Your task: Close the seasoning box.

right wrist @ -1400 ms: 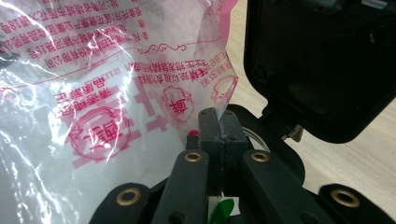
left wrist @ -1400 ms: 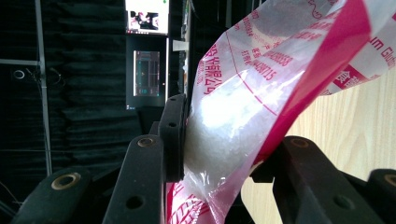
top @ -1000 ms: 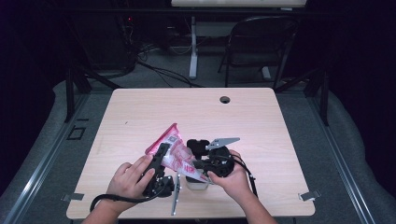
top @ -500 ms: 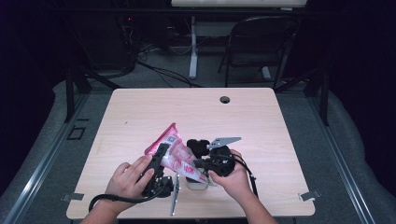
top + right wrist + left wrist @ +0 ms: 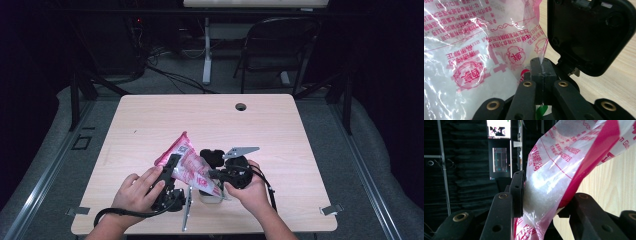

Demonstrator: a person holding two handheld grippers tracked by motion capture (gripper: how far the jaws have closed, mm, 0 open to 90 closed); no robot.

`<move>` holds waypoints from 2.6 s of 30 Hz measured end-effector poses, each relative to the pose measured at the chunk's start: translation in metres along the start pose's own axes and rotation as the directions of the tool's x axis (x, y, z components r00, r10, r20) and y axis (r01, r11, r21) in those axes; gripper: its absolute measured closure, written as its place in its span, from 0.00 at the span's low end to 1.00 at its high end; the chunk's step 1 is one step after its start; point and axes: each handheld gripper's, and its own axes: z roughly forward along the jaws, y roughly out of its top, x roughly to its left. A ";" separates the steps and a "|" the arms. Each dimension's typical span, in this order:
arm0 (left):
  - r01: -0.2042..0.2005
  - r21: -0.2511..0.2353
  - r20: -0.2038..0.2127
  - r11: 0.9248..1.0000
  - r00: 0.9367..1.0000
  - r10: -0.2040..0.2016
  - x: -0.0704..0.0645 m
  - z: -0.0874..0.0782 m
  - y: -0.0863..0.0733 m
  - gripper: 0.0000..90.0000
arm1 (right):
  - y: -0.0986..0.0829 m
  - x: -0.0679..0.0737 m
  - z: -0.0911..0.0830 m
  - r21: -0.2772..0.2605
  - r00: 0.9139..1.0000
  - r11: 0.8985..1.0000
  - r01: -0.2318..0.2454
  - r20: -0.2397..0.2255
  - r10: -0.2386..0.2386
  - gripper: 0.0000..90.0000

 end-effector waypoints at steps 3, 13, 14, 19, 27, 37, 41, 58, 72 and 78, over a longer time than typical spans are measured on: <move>0.005 0.003 0.005 1.000 1.000 -0.005 0.000 0.000 -0.001 0.73 | 0.000 0.000 0.000 0.001 1.000 1.000 0.001 0.001 -0.001 1.00; 0.005 0.001 0.001 1.000 1.000 -0.005 0.000 0.000 -0.001 0.73 | 0.000 0.000 0.000 0.003 1.000 1.000 -0.002 0.000 0.002 1.00; 0.006 0.001 0.001 1.000 1.000 -0.006 0.000 0.000 -0.001 0.73 | 0.000 -0.001 0.000 0.003 1.000 1.000 -0.001 0.001 0.001 1.00; 0.000 -0.001 -0.005 1.000 1.000 0.000 0.001 0.000 -0.001 0.73 | 0.000 -0.001 0.000 0.005 1.000 1.000 0.000 0.003 0.000 1.00; 0.006 0.003 0.004 1.000 1.000 -0.006 0.001 -0.001 -0.001 0.73 | 0.000 -0.002 -0.002 0.004 1.000 1.000 -0.004 0.004 0.004 1.00; 0.009 0.004 0.008 1.000 1.000 -0.009 0.002 0.000 0.000 0.73 | 0.000 -0.002 -0.003 0.007 1.000 1.000 0.001 0.010 -0.001 1.00; 0.011 -0.002 0.005 1.000 1.000 -0.011 0.002 0.000 0.001 0.74 | 0.001 -0.003 -0.005 0.000 1.000 1.000 -0.004 0.013 0.004 1.00; 0.007 -0.003 0.006 1.000 1.000 -0.007 0.001 0.000 0.002 0.74 | 0.001 -0.006 -0.007 0.002 1.000 1.000 -0.007 0.023 0.007 1.00; 0.009 -0.006 0.010 1.000 1.000 -0.009 0.000 0.001 0.002 0.74 | 0.001 -0.007 -0.005 -0.001 1.000 1.000 -0.007 0.030 0.007 1.00; 0.010 -0.008 0.011 1.000 1.000 -0.010 0.000 0.002 0.002 0.74 | 0.000 -0.008 -0.005 -0.002 0.999 1.000 -0.010 0.034 0.010 1.00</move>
